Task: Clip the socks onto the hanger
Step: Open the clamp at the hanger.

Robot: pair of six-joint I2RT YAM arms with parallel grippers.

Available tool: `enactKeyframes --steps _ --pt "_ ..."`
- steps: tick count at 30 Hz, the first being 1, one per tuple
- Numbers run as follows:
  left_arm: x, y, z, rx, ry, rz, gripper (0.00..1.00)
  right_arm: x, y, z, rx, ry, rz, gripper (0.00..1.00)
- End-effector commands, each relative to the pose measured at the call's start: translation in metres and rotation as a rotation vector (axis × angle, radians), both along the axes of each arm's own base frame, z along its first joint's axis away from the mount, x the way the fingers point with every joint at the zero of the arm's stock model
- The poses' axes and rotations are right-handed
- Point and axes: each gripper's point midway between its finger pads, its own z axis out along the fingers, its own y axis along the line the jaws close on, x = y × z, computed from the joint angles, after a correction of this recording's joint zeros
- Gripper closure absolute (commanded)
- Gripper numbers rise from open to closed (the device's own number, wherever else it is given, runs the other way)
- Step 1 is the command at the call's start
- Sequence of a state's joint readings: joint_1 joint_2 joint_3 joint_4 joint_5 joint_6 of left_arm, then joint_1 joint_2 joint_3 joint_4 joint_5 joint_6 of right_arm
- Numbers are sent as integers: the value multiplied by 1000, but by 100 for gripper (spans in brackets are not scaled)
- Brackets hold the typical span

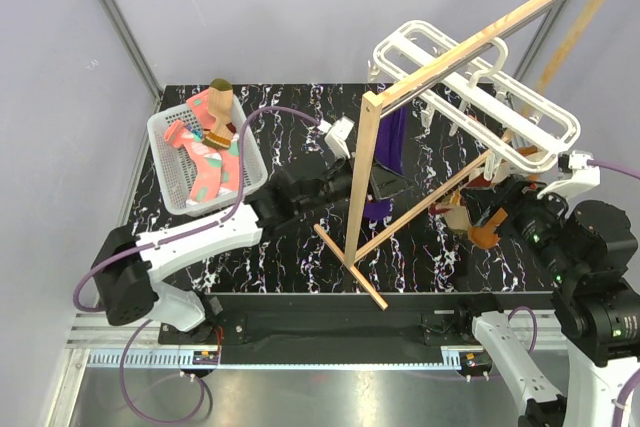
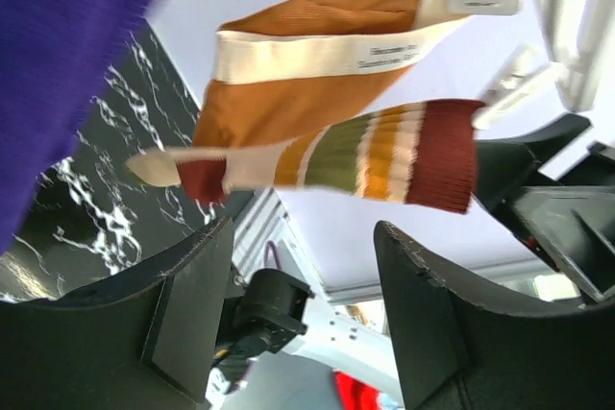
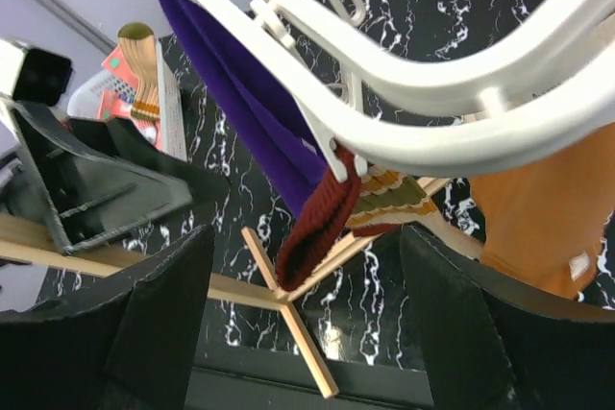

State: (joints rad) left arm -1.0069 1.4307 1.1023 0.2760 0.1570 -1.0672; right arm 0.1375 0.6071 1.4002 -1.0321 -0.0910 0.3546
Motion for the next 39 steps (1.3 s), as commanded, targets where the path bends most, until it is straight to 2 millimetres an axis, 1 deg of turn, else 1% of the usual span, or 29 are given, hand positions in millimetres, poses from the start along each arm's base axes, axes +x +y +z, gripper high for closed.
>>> enactKeyframes --steps 1,2,3,4,6,7,8,10,12,13,14,16,17,20,22,23,24,25,26,27,28,32,35,39 --pt "-1 15 25 9 -159 15 36 -16 6 5 -47 -20 75 16" --pt "-2 18 24 27 -175 16 36 -20 17 9 -38 -33 146 16" --pt "-1 19 24 35 -183 19 36 -22 24 12 -35 -47 188 16" --pt "-1 20 25 40 -190 21 36 -26 38 20 -24 -71 281 17" --pt "-3 23 27 46 -215 18 36 -30 51 29 -11 -94 366 18" --pt "-2 25 28 51 -227 27 36 -30 56 38 7 -110 391 19" --pt "-1 28 32 53 -256 34 37 -34 60 43 18 -120 423 19" --pt "3 32 39 54 -298 68 38 -34 59 55 29 -141 407 19" --pt "9 38 55 42 -385 108 39 -31 55 59 24 -144 381 19" --pt "16 42 61 39 -419 154 39 -31 55 62 20 -144 379 19" --pt "18 45 71 20 -486 178 39 -30 53 62 19 -141 368 19" --pt "27 50 81 11 -545 243 38 -28 48 62 22 -123 329 20" --pt "31 52 90 -3 -612 269 38 -26 44 61 20 -119 302 21" --pt "41 51 100 -28 -729 331 38 -27 41 65 28 -123 277 22" --pt "48 50 103 -29 -761 368 38 -32 40 74 34 -147 273 22" --pt "54 45 100 -21 -780 382 39 -33 40 76 38 -148 271 23" --pt "58 44 106 -23 -787 397 39 -35 39 80 42 -161 269 23" --pt "63 42 107 -18 -781 416 41 -35 39 81 44 -164 264 24" --pt "69 34 98 11 -777 411 41 -35 38 82 46 -168 261 27" --pt "71 31 107 -2 -791 416 42 -35 38 82 51 -166 254 28" --pt "75 25 101 11 -789 413 44 -32 35 80 51 -161 235 28" --pt "77 17 110 -18 -831 408 48 -25 26 74 36 -150 173 32" --pt "79 14 110 -11 -890 412 52 -20 18 70 14 -147 132 35" --pt "80 10 113 -10 -962 405 53 -15 11 65 2 -135 89 39"
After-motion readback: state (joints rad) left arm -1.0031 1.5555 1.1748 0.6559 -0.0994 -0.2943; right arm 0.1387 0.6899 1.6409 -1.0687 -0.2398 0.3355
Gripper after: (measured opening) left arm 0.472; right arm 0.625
